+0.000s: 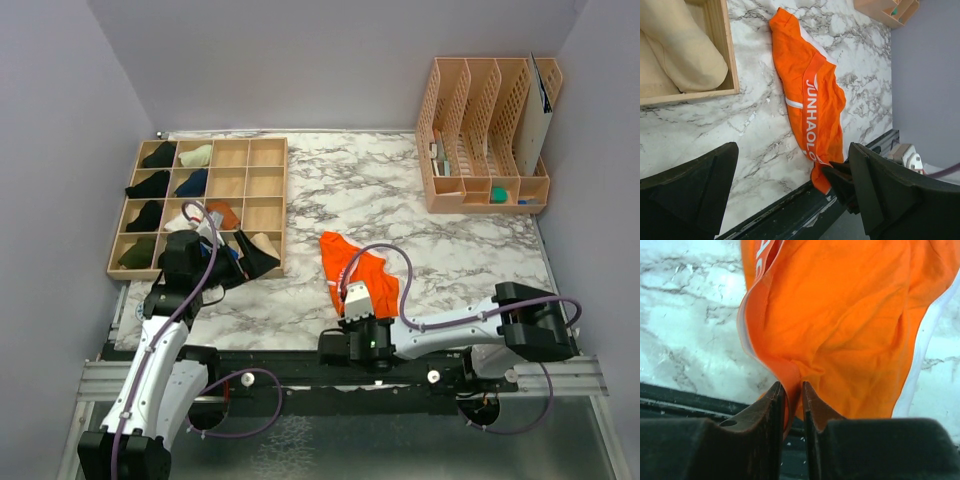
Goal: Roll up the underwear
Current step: Flatten out the underwear at the center of the board.
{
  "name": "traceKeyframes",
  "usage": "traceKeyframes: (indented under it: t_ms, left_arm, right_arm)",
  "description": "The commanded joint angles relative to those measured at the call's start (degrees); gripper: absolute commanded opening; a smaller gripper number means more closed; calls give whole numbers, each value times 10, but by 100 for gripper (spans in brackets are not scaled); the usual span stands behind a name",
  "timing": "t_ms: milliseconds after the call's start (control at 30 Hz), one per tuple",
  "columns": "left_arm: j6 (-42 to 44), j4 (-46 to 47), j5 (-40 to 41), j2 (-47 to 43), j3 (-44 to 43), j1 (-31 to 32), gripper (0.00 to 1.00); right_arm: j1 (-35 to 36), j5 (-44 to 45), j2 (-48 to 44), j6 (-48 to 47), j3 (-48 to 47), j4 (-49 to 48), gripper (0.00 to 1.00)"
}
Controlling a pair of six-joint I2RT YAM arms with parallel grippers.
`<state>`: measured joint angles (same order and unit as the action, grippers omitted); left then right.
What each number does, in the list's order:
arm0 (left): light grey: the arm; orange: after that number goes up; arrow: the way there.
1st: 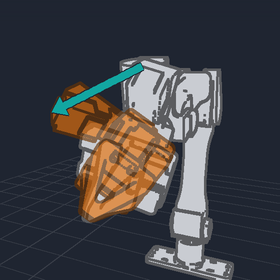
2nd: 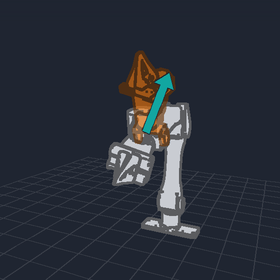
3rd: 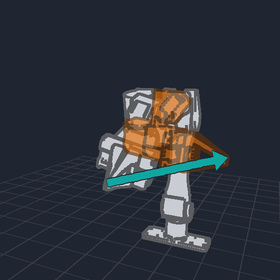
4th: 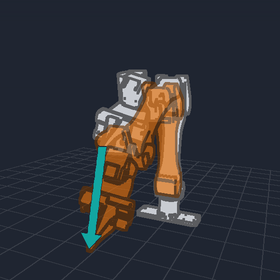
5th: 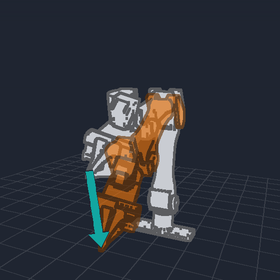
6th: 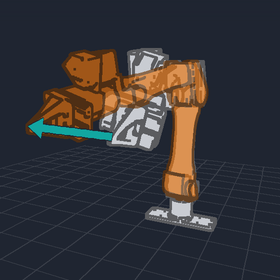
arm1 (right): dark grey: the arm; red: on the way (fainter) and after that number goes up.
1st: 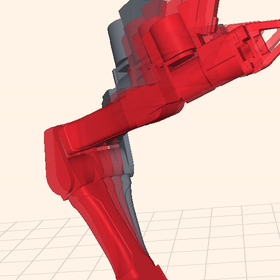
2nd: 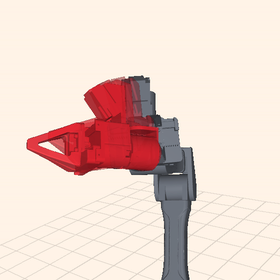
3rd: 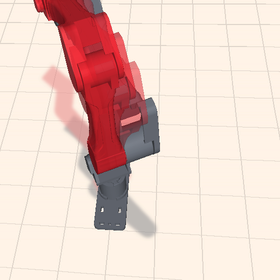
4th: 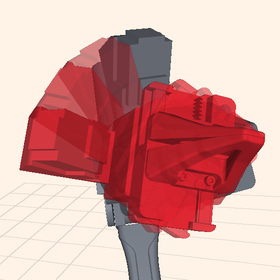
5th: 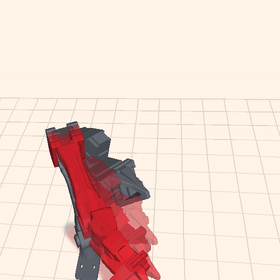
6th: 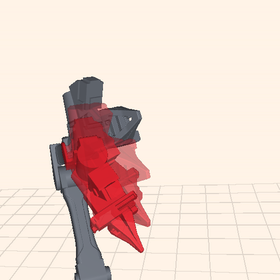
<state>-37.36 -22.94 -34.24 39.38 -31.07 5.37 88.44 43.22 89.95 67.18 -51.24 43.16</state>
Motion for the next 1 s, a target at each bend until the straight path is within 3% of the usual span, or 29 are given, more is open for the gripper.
traceKeyframes:
  t_ms: [0,133,167,300,500,733,900,967]
  left_arm:
    - [5,7,-9,12,-9,0,99]
    - [31,43,-69,30,-13,2,99]
    - [46,43,-74,40,-22,4,99]
    - [80,43,-57,95,-69,29,99]
    - [146,50,53,216,-163,141,99]
    - [289,46,77,372,-302,243,99]
    - [412,2,4,508,-417,264,98]
    - [472,-53,-14,575,-489,272,91]
  right_arm:
    - [-48,-52,-32,-68,34,-99,23]
    - [-71,-96,-63,-101,48,-134,31]
    - [-75,-110,-73,-111,56,-154,29]
    - [-98,-165,-119,-116,115,-237,1]
    - [-146,-231,-267,-94,250,-363,0]
    - [-184,-212,-401,-83,313,-329,0]
    - [-188,-223,-416,-51,344,-320,0]
    - [-189,-224,-415,-48,348,-326,0]
